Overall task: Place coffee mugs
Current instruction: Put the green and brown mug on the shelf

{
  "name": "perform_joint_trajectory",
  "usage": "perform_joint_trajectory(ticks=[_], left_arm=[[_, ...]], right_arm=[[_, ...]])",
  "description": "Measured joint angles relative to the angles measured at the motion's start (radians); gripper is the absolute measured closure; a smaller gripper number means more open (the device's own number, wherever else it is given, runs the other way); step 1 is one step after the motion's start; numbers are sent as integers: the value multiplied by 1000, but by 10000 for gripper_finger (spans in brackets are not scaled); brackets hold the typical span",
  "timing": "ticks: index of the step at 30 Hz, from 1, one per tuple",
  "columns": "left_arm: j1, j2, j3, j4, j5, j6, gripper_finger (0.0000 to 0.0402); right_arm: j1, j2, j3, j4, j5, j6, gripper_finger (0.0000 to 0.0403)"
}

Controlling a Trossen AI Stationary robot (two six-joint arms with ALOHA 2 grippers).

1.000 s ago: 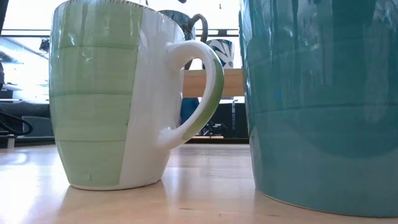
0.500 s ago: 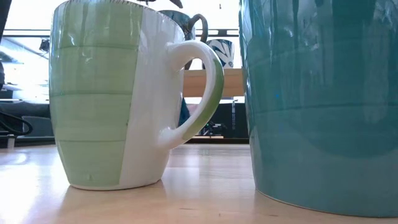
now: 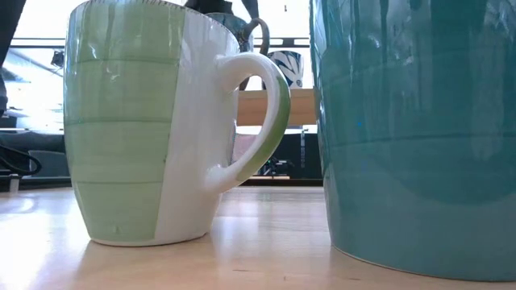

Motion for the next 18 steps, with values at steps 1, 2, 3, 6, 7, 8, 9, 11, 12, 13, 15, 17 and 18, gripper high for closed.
perform_joint_trajectory(ticks=[1, 2, 3, 6, 7, 8, 9, 11, 12, 13, 15, 17, 18], left_arm=[[2, 5, 0, 3, -1, -1, 221], [3, 9, 0, 9, -3, -1, 221], [6, 12, 0, 11, -3, 1, 221], [7, 32, 1, 3, -3, 12, 221], [7, 36, 0, -10, -2, 16, 221], [7, 43, -1, -20, -2, 20, 221], [6, 49, 0, -23, -3, 23, 221], [9, 53, 0, -32, -2, 31, 223], [10, 59, 0, -29, -4, 36, 226], [11, 63, 1, -23, -10, 37, 229], [17, 67, 0, -21, -15, 37, 240], [17, 67, 0, -22, -24, 34, 254], [17, 67, 0, -20, -26, 26, 261]], right_arm=[[3, 3, 0, -1, 0, -2, 317], [6, 8, 0, 1, 0, -3, 317], [8, 11, 0, 6, 0, -5, 317], [15, 20, 0, 7, 0, -6, 317], [17, 22, 0, 7, 0, -6, 317], [20, 25, 0, 12, 0, -7, 317], [21, 26, 0, 19, 0, -7, 317], [22, 27, 0, 19, 0, -7, 317], [22, 27, 0, 23, 0, -7, 317], [22, 27, 0, 23, 0, -7, 317], [22, 27, 0, 24, 0, -7, 317], [22, 26, 0, 26, 0, -7, 317], [22, 26, 0, 26, 1, -7, 317]])
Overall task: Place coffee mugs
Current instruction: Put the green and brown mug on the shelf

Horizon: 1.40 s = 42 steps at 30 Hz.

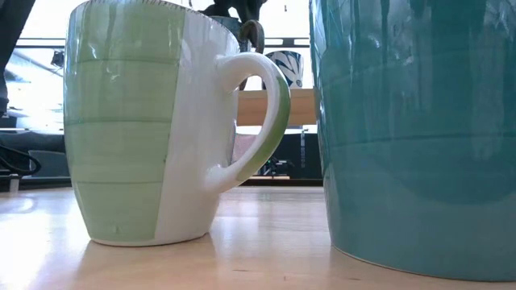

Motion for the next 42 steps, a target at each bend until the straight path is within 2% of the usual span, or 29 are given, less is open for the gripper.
perform_joint_trajectory(ticks=[7, 22, 33, 42], left_arm=[[-4, 0, 0, 3, -3, -36, 295], [-55, -2, 0, -47, 73, -25, 299], [-76, -3, 0, -129, 128, 173, 299], [-72, -19, -1, -150, 141, 253, 299]], right_arm=[[0, 0, 0, 2, 0, -7, 317], [0, 0, 0, 2, 0, -7, 317], [0, 0, 0, 11, 0, -15, 317], [0, 0, 0, 49, 0, -25, 317]])
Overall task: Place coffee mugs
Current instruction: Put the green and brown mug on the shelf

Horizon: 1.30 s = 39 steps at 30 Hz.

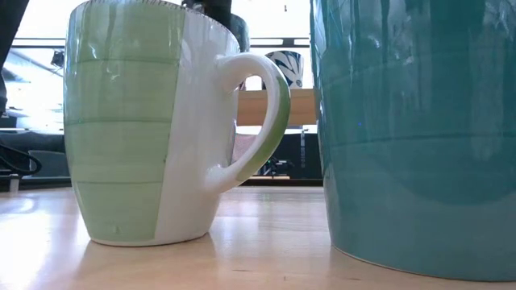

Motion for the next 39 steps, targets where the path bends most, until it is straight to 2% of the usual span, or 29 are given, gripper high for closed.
perform_joint_trajectory(ticks=[11, 23, 32, 39], left_arm=[[1, -21, 0, -69, -13, 109, 301], [2, -21, 0, -101, -65, 146, 341], [1, -21, 0, -112, -68, 363, 342], [12, -21, 0, -115, -69, 449, 342]], right_arm=[[0, 0, 0, 15, 0, 0, 317], [0, 0, 0, 14, 0, 9, 317], [0, 0, 0, 14, 0, 10, 317], [0, 0, 0, 14, 0, 18, 317]])
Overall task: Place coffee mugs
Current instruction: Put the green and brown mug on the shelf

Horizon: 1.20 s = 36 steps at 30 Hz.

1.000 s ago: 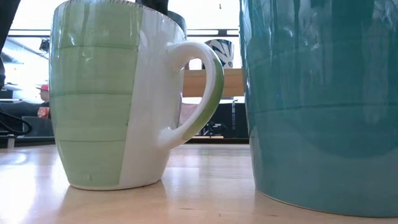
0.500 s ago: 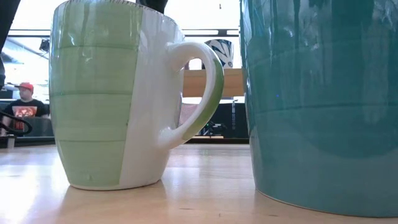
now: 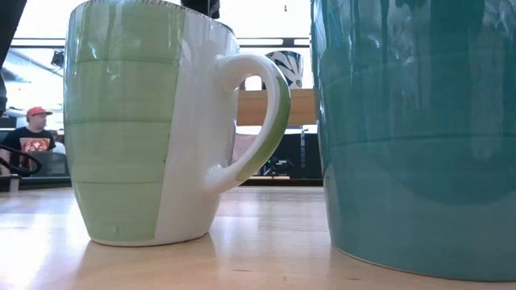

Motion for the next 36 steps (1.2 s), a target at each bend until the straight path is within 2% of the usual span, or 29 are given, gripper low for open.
perform_joint_trajectory(ticks=[11, 22, 36], left_arm=[[0, 0, 0, -9, -1, 50, 339], [0, 0, 0, -17, -3, 50, 296], [0, -69, 1, -39, 0, 69, 294]], right_arm=[[0, 0, 0, 7, 0, 0, 317], [0, 0, 0, 7, 0, -1, 317], [0, 0, 1, 16, 2, -8, 317]])
